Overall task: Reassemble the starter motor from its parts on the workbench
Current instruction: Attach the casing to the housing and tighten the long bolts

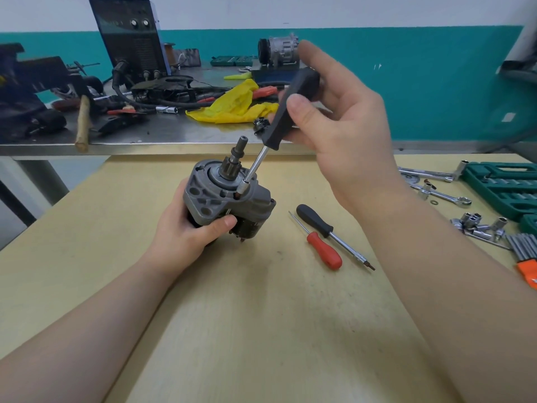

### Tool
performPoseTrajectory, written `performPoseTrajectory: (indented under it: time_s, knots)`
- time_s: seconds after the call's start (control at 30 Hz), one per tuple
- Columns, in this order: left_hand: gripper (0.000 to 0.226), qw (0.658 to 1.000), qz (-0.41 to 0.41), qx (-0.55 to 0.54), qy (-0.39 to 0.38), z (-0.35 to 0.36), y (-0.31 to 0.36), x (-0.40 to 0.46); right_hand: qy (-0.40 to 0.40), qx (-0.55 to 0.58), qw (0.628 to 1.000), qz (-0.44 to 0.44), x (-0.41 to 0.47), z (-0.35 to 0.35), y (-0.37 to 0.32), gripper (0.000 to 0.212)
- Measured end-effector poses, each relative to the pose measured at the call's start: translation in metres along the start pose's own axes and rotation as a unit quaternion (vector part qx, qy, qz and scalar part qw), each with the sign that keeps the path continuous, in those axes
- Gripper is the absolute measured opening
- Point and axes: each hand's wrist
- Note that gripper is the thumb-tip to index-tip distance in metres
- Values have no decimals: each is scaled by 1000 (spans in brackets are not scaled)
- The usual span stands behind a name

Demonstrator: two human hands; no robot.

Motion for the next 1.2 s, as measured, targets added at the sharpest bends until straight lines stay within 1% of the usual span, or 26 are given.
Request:
performPoseTrajectory:
  time_s: [0.1,0.17,0.27,0.4,0.47,0.57,0.67,0.73,0.77,0.87,0.93,1.0,1.1,1.13,1.2]
  knots:
    - [84,1000,3,-4,-1,0,0,0,30,-45,998,-11,-1,1,1,49]
    - [84,1000,4,-2,-4,0,0,0,22,-17,1000,4,-2,3,2,49]
    - [85,1000,4,-1,-7,-1,-2,1,-3,41,999,24,-3,4,3,55]
    - [83,1000,5,3,-1,-1,-4,1,29,-16,999,-3,-1,3,2,53]
    - [84,1000,7,2,2,-1,-4,1,33,-12,999,2,-1,4,4,53]
    - [83,1000,11,6,4,-1,-5,2,5,48,999,22,-2,5,6,58]
    - [83,1000,11,5,1,-3,-5,1,-47,69,997,-3,-2,2,6,62]
    - [83,1000,13,5,0,-2,-5,2,-70,62,995,-26,-2,0,3,60]
    - [83,1000,13,2,1,-1,-5,2,-65,49,996,-31,-3,0,2,58]
    - [84,1000,14,-3,1,-1,-5,1,-8,5,1000,-30,-4,4,3,51]
    - [85,1000,16,-4,-1,-1,-5,1,6,-6,1000,-23,-4,6,5,53]
    - [84,1000,16,-6,-1,-1,-4,1,-14,-1,1000,-19,-4,6,5,55]
    - [84,1000,16,0,-3,-1,-3,1,-65,45,997,-17,-3,4,3,60]
    - [83,1000,17,2,-1,-1,-4,1,-66,33,997,-28,-3,4,2,59]
    - [84,1000,14,2,1,-1,-4,2,-39,-19,998,-48,-2,4,0,57]
Point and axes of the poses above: each hand's wrist, its own x-axis towards the middle knuckle, its own z-axis out of the palm, y = z × x, and after that the axes turned 12 degrees about -x, right-handed
